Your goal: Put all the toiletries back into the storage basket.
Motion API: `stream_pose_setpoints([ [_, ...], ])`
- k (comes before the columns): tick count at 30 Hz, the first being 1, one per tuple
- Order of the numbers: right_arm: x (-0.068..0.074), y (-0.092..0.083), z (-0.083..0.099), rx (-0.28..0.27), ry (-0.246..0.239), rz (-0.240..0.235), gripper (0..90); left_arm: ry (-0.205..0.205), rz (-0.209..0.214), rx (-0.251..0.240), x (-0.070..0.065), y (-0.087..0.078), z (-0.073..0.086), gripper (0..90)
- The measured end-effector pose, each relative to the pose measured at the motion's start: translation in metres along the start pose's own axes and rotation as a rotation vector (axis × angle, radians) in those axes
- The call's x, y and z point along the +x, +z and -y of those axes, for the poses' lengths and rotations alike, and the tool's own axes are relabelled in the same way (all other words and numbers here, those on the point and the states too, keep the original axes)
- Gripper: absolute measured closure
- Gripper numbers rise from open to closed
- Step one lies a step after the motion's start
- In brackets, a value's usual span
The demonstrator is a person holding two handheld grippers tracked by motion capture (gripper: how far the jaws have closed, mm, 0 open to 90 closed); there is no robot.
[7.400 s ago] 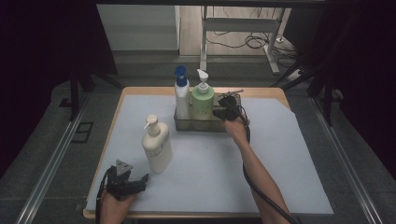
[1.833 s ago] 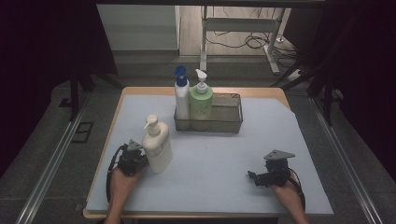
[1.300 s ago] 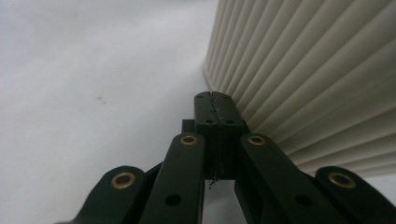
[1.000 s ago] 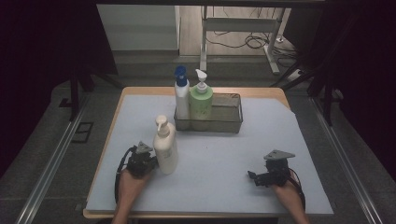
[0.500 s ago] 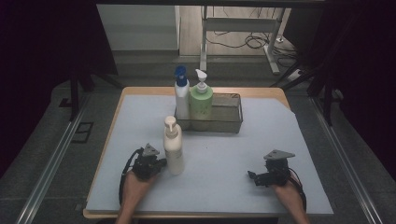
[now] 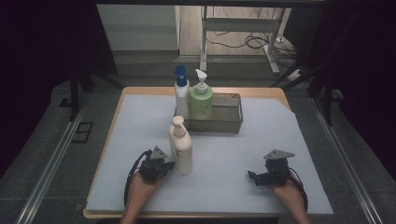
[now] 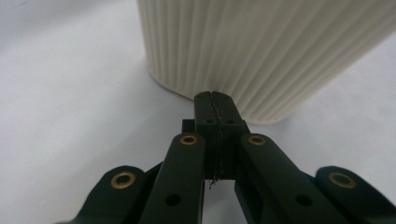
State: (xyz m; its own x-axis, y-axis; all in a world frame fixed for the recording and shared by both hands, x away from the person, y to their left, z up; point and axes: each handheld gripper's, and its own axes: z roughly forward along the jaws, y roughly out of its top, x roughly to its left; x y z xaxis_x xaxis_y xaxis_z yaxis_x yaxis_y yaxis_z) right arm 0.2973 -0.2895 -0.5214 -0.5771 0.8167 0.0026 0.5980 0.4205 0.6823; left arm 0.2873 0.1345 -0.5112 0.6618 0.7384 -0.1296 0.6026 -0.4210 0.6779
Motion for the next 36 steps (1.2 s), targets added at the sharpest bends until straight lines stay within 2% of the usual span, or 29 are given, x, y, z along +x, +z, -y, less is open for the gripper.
stream_pose_setpoints([
  [11, 0.000, 0.000, 0.000, -0.005, 0.000, -0.001, 0.0, 0.040, 0.031, 0.018, -0.012, 0.009, -0.005, 89.5],
  [21, 0.000, 0.000, 0.001, -0.005, 0.000, -0.001, 0.0, 0.075, 0.034, 0.021, -0.022, 0.018, -0.011, 89.4],
  [25, 0.000, 0.000, 0.000, -0.005, 0.000, -0.002, 0.0, 0.064, 0.024, 0.009, -0.020, 0.014, -0.010, 88.6],
  [31, 0.000, 0.000, 0.000, -0.001, 0.001, -0.005, 0.0, 0.033, -0.002, -0.027, -0.014, 0.002, -0.004, 74.1],
  [36, -0.001, -0.002, -0.001, 0.005, -0.007, -0.010, 0.9, 0.043, -0.042, -0.033, -0.011, -0.003, 0.000, 56.9],
])
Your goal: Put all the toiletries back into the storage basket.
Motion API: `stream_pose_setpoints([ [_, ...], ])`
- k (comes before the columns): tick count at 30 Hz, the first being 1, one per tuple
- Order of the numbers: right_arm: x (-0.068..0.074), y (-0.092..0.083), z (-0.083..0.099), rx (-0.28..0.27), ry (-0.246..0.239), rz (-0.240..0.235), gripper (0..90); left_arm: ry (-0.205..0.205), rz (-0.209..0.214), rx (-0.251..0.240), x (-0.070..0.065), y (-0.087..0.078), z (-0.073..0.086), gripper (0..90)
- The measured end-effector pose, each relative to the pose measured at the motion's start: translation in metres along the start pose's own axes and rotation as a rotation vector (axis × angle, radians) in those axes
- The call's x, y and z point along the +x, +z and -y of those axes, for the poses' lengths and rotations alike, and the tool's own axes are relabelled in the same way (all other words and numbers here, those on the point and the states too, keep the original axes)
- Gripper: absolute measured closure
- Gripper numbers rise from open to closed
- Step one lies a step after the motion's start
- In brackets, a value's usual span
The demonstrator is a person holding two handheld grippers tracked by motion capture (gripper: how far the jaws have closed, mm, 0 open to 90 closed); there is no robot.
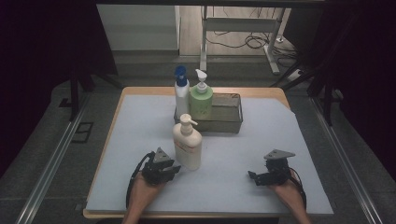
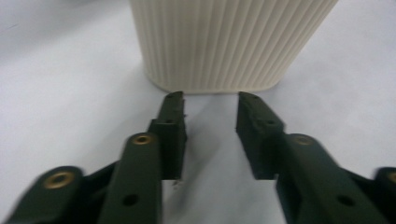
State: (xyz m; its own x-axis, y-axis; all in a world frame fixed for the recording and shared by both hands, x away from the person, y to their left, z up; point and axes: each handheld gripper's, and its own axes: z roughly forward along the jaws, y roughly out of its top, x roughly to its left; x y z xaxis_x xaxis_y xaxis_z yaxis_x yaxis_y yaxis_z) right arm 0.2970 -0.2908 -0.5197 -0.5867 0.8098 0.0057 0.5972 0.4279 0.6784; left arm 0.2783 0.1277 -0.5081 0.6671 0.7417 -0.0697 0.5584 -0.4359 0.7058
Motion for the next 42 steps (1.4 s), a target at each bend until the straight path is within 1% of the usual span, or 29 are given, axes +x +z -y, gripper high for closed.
stream_pose_setpoints([
  [3, 0.000, -0.002, 0.000, 0.004, 0.000, -0.004, 2.5, 0.003, -0.024, 0.004, 0.000, -0.001, 0.003, 46.8],
  [4, 0.000, -0.002, 0.000, 0.005, -0.004, -0.006, 2.8, 0.000, -0.032, 0.006, 0.000, -0.002, 0.004, 42.1],
  [7, 0.000, -0.004, 0.000, -0.001, -0.004, -0.016, 3.0, -0.013, -0.073, 0.017, 0.003, -0.004, 0.008, 31.3],
  [9, 0.001, -0.006, -0.001, -0.006, -0.006, -0.019, 2.8, -0.036, -0.088, 0.014, 0.006, -0.006, 0.011, 24.2],
  [13, 0.003, -0.009, -0.003, -0.017, -0.005, -0.033, 1.8, -0.082, -0.115, 0.006, 0.013, -0.010, 0.017, 14.0],
  [17, 0.006, -0.011, -0.006, -0.026, -0.011, -0.042, 0.0, -0.105, -0.141, 0.018, 0.019, -0.014, 0.025, 12.4],
  [21, 0.009, -0.013, -0.009, -0.036, -0.019, -0.051, 0.0, -0.125, -0.144, 0.021, 0.023, -0.014, 0.030, 12.0],
  [23, 0.010, -0.015, -0.011, -0.043, -0.022, -0.058, 0.0, -0.119, -0.149, 0.023, 0.023, -0.013, 0.031, 11.9],
  [26, 0.012, -0.016, -0.014, -0.047, -0.022, -0.066, 0.0, -0.098, -0.167, 0.028, 0.021, -0.012, 0.031, 11.9],
  [34, 0.023, -0.022, -0.026, -0.080, -0.054, -0.100, 0.0, -0.102, -0.163, 0.023, 0.021, -0.012, 0.032, 11.9],
  [42, 0.037, -0.022, -0.043, -0.104, -0.065, -0.144, 0.0, -0.100, -0.166, 0.023, 0.021, -0.012, 0.032, 11.9],
])
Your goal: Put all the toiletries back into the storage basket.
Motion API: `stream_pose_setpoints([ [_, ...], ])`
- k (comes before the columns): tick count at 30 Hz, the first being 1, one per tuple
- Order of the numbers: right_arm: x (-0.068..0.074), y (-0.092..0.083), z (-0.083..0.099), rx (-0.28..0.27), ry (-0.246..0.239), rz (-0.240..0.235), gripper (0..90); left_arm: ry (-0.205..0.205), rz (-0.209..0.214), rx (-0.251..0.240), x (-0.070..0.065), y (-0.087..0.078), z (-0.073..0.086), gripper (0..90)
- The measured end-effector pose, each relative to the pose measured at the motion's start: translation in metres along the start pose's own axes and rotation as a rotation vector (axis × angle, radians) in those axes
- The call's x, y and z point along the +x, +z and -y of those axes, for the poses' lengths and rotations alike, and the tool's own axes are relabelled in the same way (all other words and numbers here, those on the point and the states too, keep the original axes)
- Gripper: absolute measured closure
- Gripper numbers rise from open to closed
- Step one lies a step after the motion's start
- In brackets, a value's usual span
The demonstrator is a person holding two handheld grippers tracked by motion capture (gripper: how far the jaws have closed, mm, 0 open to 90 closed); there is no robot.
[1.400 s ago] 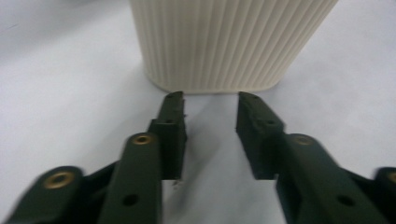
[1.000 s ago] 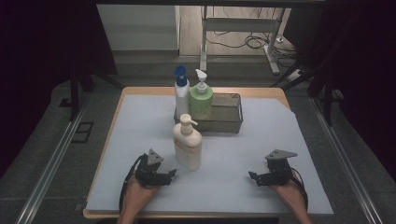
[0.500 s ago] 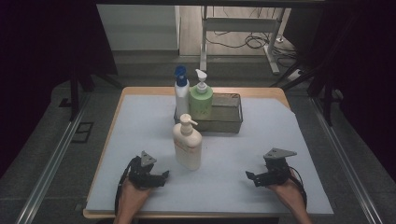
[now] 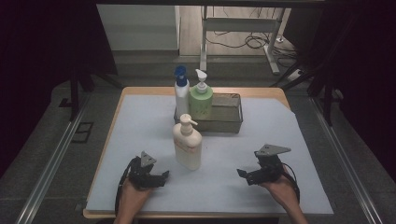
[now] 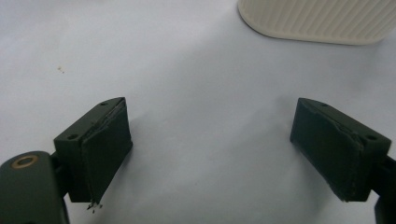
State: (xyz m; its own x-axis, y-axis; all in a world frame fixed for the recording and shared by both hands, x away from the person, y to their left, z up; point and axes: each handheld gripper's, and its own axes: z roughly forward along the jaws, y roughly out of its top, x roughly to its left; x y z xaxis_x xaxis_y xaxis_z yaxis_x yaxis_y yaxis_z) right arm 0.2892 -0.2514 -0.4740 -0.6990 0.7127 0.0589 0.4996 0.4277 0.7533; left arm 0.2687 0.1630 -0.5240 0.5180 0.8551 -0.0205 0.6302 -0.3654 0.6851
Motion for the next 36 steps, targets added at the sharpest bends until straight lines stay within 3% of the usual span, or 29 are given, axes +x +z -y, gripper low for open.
stream_pose_setpoints([
  [21, 0.043, 0.019, -0.047, -0.045, -0.066, -0.103, 5.5, -0.003, 0.000, -0.001, 0.000, 0.000, 0.000, 11.9],
  [25, 0.047, 0.022, -0.054, -0.056, -0.059, -0.118, 6.3, -0.004, 0.000, -0.001, 0.000, 0.000, 0.000, 11.9],
  [36, 0.062, 0.032, -0.072, -0.067, -0.072, -0.127, 8.6, -0.007, 0.000, -0.004, 0.000, 0.000, 0.000, 11.9],
])
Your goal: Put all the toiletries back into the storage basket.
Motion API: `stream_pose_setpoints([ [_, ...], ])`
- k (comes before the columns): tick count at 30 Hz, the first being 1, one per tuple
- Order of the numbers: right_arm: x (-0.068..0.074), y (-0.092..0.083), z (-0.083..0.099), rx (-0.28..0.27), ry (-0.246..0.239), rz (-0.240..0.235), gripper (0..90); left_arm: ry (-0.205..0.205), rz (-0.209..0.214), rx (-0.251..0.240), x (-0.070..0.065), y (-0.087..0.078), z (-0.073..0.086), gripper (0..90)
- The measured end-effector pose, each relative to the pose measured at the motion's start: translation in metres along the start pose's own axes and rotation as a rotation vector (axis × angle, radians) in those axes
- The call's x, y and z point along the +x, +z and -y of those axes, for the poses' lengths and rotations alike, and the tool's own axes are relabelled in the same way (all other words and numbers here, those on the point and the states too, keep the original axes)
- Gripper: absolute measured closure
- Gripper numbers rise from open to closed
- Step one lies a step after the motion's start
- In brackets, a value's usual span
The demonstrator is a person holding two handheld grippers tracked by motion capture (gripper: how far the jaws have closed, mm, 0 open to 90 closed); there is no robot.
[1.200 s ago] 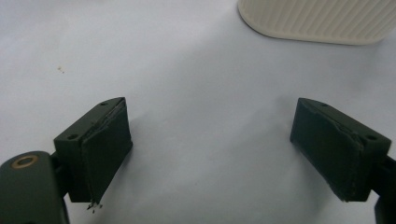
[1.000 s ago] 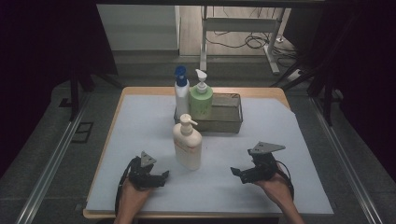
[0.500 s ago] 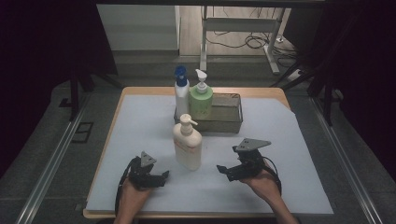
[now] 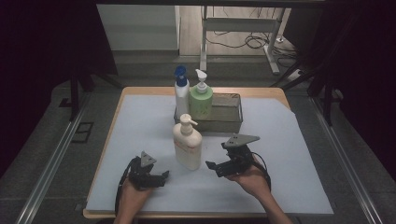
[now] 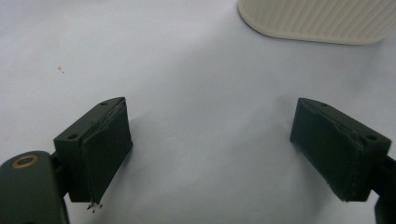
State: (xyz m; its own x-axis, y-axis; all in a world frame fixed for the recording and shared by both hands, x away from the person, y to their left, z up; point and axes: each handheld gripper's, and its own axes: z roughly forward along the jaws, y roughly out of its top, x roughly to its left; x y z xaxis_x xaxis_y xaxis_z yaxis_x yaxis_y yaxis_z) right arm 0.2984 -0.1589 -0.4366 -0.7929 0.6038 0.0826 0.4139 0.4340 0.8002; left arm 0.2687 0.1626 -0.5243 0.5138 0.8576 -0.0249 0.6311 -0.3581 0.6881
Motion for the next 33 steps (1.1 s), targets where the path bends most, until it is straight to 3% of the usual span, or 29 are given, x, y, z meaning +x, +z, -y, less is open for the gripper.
stream_pose_setpoints([
  [14, 0.016, 0.022, -0.026, -0.002, -0.032, 0.002, 13.3, 0.000, 0.002, 0.002, 0.000, 0.000, 0.000, 11.9],
  [33, 0.034, 0.056, -0.052, 0.015, -0.064, 0.053, 23.4, -0.001, 0.002, 0.001, 0.000, 0.000, 0.000, 11.9],
])
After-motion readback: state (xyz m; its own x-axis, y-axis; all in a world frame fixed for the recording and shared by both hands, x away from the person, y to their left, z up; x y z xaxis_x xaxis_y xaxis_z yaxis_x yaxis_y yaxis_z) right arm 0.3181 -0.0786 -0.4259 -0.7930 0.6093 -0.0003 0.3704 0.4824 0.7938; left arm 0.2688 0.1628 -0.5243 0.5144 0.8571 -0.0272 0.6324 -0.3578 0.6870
